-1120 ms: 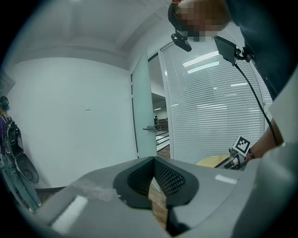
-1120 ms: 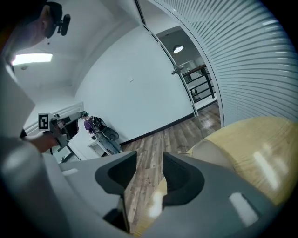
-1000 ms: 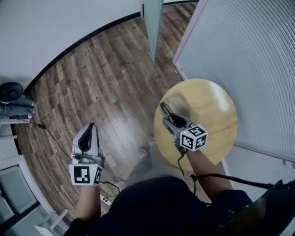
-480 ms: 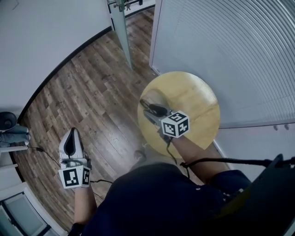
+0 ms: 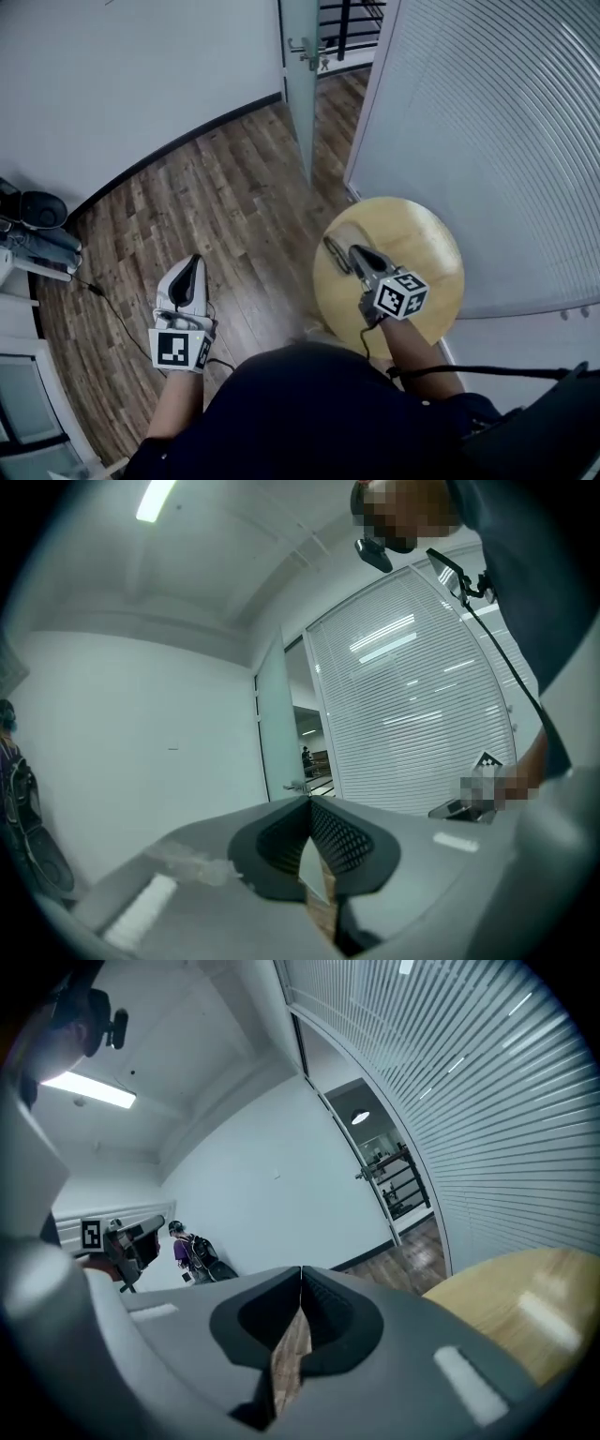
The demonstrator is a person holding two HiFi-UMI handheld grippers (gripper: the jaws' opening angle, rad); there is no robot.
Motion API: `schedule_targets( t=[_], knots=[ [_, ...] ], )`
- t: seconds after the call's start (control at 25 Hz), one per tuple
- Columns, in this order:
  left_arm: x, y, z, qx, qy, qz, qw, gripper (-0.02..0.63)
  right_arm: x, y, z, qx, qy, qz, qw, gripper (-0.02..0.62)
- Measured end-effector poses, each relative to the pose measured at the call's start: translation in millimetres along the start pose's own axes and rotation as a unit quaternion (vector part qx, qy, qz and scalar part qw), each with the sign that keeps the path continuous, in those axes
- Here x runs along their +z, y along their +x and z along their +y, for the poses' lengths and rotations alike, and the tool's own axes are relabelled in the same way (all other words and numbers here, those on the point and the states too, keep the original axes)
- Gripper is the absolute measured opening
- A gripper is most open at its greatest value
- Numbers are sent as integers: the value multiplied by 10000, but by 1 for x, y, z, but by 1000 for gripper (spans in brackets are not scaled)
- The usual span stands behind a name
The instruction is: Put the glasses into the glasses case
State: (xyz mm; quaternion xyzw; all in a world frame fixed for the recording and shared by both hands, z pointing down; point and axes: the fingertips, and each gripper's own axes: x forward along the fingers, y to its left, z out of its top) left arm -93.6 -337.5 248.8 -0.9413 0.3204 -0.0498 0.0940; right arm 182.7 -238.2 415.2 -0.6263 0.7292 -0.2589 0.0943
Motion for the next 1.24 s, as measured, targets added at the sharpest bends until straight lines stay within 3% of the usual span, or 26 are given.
schedule_targets(
  t=[0.36, 1.24],
  knots=[
    [6, -24, -1, 111, -221, -140, 9996, 6, 23, -27, 23, -66, -453, -297, 9985, 9],
    [2, -34, -16, 87, -222, -112, 9997, 6, 19, -29, 21, 70, -684, -383, 9969, 9]
  ],
)
